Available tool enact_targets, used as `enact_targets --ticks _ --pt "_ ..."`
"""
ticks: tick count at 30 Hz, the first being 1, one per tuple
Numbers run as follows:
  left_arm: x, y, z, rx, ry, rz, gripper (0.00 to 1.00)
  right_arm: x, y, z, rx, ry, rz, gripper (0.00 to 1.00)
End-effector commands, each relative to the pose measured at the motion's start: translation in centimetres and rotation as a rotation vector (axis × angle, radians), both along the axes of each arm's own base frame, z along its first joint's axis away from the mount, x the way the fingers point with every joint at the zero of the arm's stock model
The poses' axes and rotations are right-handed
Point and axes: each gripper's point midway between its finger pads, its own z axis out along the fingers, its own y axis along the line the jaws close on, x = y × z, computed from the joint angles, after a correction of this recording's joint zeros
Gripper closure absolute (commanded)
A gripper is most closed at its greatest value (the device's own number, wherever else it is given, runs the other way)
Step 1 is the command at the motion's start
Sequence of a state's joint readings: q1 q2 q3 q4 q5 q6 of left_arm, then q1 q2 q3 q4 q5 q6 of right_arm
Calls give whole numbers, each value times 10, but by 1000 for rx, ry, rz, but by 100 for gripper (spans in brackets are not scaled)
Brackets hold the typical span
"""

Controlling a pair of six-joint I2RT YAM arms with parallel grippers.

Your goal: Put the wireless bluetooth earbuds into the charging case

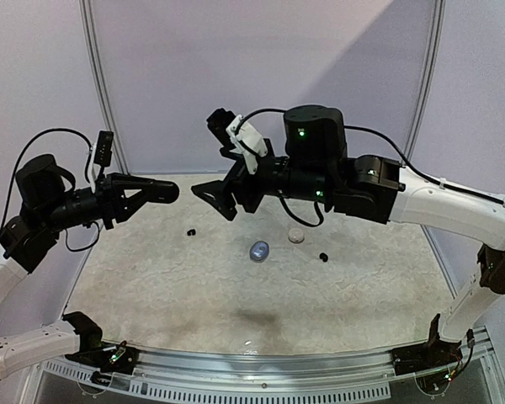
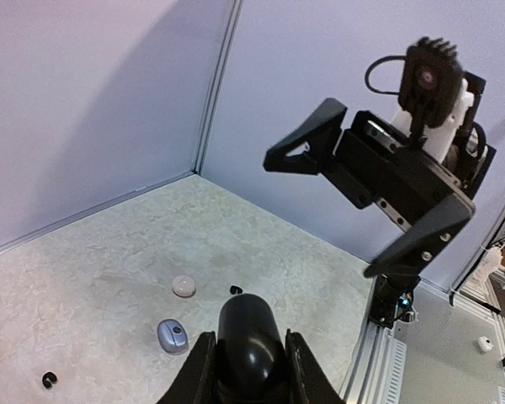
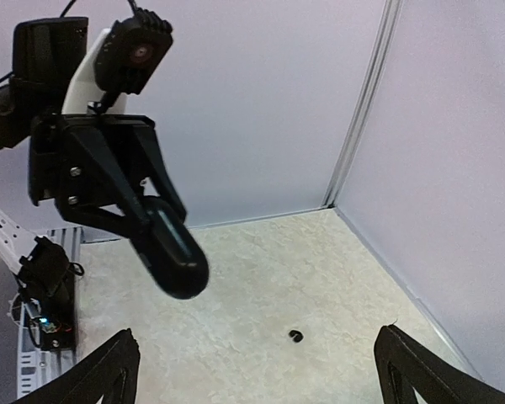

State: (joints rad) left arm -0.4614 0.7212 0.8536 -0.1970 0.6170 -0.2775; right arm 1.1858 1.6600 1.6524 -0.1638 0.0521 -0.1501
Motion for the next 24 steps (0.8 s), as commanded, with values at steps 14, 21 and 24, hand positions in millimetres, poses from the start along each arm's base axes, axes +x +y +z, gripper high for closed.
enact_targets --ticks 14,21,24 --pt "59 -29 -10 -100 -106 -24 100 36 -30 -30 88 321 109 1" --pt "35 -48 -27 -105 -116 -142 100 29 -31 -42 68 317 152 1" --pt "31 -51 -23 -115 -131 -171 100 26 -27 -37 82 301 191 2"
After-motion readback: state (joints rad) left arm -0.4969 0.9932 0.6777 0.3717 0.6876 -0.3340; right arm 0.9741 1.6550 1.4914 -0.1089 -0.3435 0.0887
